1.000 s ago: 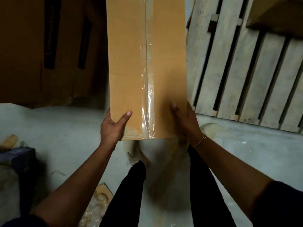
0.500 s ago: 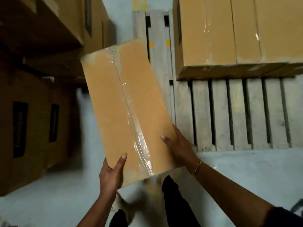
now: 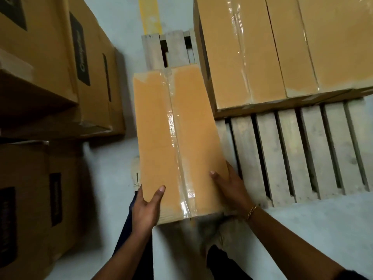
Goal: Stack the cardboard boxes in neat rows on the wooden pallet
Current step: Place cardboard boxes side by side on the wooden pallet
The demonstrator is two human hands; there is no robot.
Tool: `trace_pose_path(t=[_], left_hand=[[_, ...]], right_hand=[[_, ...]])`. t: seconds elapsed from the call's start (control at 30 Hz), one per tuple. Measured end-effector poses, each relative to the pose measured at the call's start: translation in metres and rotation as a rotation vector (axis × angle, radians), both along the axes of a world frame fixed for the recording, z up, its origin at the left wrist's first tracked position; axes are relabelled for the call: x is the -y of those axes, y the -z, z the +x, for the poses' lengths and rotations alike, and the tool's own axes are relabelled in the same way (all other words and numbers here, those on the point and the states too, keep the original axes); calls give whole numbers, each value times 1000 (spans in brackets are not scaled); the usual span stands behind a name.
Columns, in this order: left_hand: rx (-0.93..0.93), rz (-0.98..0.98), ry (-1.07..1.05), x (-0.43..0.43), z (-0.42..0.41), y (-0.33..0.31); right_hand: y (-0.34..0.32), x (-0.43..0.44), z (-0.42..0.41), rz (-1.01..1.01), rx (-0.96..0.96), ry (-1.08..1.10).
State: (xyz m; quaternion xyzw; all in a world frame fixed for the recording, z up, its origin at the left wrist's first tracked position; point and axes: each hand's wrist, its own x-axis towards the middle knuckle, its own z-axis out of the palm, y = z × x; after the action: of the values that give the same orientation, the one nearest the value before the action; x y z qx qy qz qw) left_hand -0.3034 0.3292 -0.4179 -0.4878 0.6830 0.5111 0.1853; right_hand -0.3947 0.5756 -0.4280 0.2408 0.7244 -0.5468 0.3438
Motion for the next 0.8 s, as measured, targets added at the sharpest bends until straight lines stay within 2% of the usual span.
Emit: trace_pose_path(t=[0.2, 0.4, 0.8], left_hand=[[-23, 60, 97, 50, -100, 47], [-38, 90, 192, 74, -155, 84], [8, 164, 139, 77, -148, 107]], right_hand=[[38, 36, -90, 56, -29, -13], [76, 54, -140, 178, -29, -26], [91, 47, -113, 208, -39, -129]])
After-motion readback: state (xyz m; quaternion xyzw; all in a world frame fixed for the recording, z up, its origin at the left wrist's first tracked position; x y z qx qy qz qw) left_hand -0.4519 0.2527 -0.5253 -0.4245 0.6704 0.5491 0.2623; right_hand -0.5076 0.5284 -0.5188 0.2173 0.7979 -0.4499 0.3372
